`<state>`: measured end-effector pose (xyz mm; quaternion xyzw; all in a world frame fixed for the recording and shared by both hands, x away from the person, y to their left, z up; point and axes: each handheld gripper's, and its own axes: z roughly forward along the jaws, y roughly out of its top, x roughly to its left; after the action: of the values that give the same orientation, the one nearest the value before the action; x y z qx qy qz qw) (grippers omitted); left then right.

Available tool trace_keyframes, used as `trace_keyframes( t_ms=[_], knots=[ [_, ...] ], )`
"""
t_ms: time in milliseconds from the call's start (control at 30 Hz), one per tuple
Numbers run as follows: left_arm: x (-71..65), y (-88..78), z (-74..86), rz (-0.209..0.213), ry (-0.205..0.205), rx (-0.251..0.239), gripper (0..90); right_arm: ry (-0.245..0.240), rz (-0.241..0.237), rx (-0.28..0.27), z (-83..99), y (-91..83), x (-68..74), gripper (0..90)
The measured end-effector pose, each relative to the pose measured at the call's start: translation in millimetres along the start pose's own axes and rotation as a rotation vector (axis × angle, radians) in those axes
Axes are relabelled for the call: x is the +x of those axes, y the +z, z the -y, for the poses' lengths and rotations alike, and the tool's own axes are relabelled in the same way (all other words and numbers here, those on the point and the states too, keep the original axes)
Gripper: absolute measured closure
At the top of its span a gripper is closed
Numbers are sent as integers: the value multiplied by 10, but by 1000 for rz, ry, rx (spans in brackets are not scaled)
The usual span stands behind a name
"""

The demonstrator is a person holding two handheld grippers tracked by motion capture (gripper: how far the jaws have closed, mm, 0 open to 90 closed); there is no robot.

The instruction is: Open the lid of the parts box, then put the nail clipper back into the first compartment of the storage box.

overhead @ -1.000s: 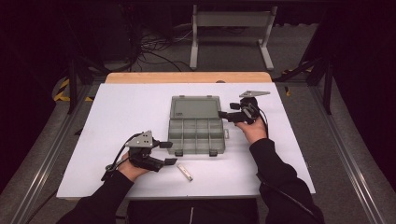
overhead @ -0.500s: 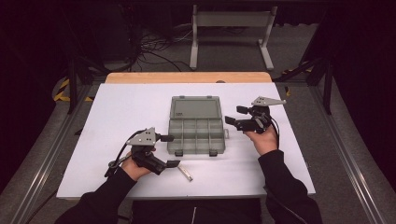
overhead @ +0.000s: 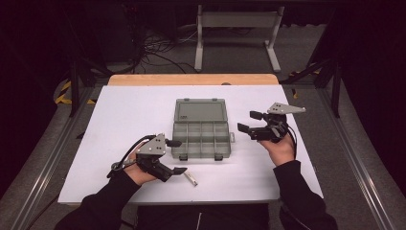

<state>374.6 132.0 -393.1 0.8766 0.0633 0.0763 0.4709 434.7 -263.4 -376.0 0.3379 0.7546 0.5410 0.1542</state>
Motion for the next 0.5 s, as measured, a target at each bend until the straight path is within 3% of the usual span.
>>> trace_keyframes(
  t_ms=[167,367,500],
  knots=[
    [-3,53,-98,65,6,63,187,0,11,-23,-38,-81,-24,182],
    [-34,111,-201,80,48,123,181,8,12,-38,-67,-113,-42,181],
    [-39,193,-281,112,67,186,167,3,8,-37,-71,-99,-41,179]
  ],
)
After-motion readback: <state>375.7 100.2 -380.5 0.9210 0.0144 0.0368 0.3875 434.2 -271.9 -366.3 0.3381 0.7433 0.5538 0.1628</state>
